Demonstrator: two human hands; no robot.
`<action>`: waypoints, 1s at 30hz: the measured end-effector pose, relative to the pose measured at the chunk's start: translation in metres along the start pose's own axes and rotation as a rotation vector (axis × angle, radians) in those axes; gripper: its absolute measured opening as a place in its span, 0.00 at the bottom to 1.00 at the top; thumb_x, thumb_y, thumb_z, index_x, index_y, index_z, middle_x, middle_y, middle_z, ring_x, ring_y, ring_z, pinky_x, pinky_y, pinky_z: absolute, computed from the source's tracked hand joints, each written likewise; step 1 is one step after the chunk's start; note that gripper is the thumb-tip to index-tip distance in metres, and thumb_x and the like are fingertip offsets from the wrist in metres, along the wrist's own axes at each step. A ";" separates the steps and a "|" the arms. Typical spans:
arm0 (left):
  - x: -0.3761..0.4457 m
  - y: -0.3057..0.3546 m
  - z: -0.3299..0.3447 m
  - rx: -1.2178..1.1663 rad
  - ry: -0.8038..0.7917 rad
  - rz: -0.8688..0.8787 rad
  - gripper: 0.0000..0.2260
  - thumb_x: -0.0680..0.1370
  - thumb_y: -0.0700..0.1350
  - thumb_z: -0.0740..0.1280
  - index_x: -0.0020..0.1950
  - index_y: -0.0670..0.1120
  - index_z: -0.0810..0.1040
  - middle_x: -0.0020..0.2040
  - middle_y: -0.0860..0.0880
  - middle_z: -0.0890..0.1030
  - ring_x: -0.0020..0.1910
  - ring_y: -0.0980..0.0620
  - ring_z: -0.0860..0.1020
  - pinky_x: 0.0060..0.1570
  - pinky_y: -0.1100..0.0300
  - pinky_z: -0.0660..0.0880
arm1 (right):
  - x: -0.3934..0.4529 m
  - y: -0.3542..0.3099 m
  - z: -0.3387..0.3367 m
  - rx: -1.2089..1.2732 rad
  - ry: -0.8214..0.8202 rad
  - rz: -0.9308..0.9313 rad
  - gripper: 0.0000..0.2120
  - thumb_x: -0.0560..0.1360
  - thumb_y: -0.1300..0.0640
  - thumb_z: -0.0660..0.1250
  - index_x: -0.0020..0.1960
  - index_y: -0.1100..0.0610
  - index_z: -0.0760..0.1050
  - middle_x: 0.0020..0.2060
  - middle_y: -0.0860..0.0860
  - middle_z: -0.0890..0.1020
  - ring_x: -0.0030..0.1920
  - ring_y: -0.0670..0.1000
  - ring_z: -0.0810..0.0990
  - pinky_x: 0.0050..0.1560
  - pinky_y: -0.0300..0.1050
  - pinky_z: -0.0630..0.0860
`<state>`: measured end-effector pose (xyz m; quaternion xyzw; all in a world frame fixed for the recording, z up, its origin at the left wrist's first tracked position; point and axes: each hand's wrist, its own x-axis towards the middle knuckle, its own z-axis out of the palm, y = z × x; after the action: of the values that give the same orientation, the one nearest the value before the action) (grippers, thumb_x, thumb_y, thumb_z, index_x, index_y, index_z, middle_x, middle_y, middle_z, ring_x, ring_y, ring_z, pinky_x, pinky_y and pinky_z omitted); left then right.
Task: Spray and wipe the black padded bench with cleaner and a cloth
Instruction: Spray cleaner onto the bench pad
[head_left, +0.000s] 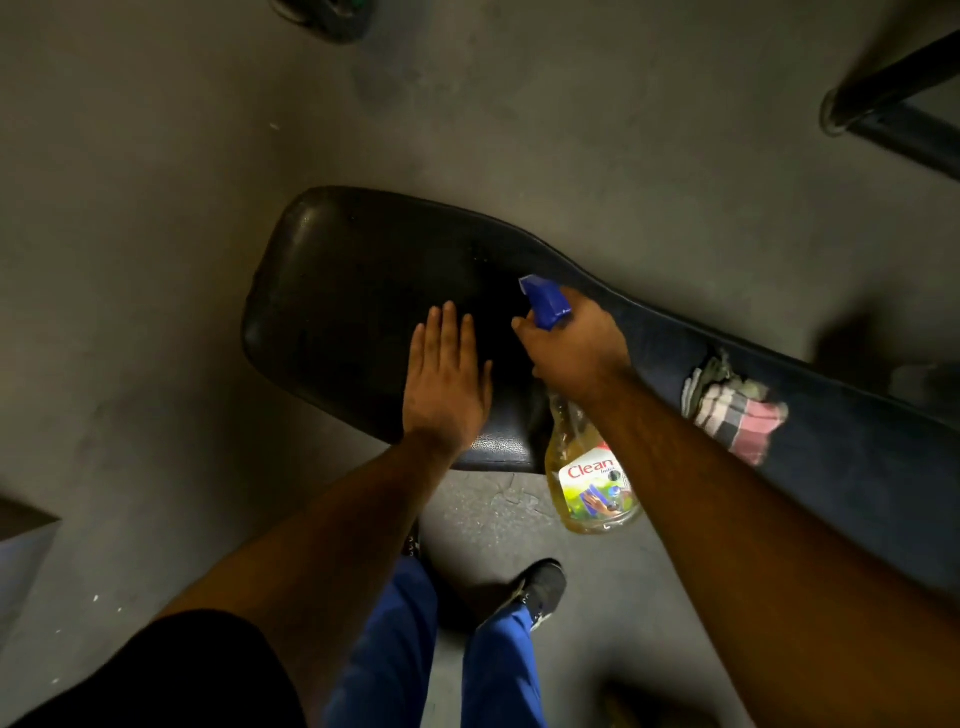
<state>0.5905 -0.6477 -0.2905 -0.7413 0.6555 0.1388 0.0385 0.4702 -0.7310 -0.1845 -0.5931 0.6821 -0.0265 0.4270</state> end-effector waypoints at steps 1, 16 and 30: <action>-0.002 0.006 -0.002 0.033 -0.023 0.054 0.30 0.83 0.56 0.47 0.79 0.40 0.46 0.79 0.37 0.47 0.79 0.40 0.45 0.77 0.46 0.44 | -0.004 0.006 -0.004 0.026 0.013 0.020 0.07 0.78 0.49 0.68 0.52 0.49 0.72 0.46 0.53 0.82 0.45 0.55 0.83 0.49 0.52 0.82; -0.015 0.072 0.031 0.023 0.054 0.217 0.29 0.83 0.56 0.50 0.78 0.39 0.56 0.78 0.37 0.55 0.78 0.42 0.51 0.77 0.46 0.49 | -0.047 0.126 -0.053 0.245 0.216 0.330 0.12 0.78 0.45 0.69 0.51 0.52 0.71 0.40 0.52 0.80 0.42 0.54 0.82 0.38 0.45 0.78; -0.017 0.075 0.033 0.029 0.105 0.193 0.29 0.81 0.56 0.52 0.77 0.39 0.58 0.77 0.38 0.59 0.77 0.41 0.56 0.76 0.47 0.51 | -0.116 0.156 -0.004 0.199 0.095 0.327 0.16 0.78 0.46 0.68 0.61 0.54 0.75 0.48 0.55 0.82 0.48 0.57 0.82 0.52 0.58 0.82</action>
<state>0.5102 -0.6336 -0.3087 -0.6806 0.7267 0.0933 0.0010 0.3373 -0.5905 -0.2030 -0.4274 0.7828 -0.0520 0.4492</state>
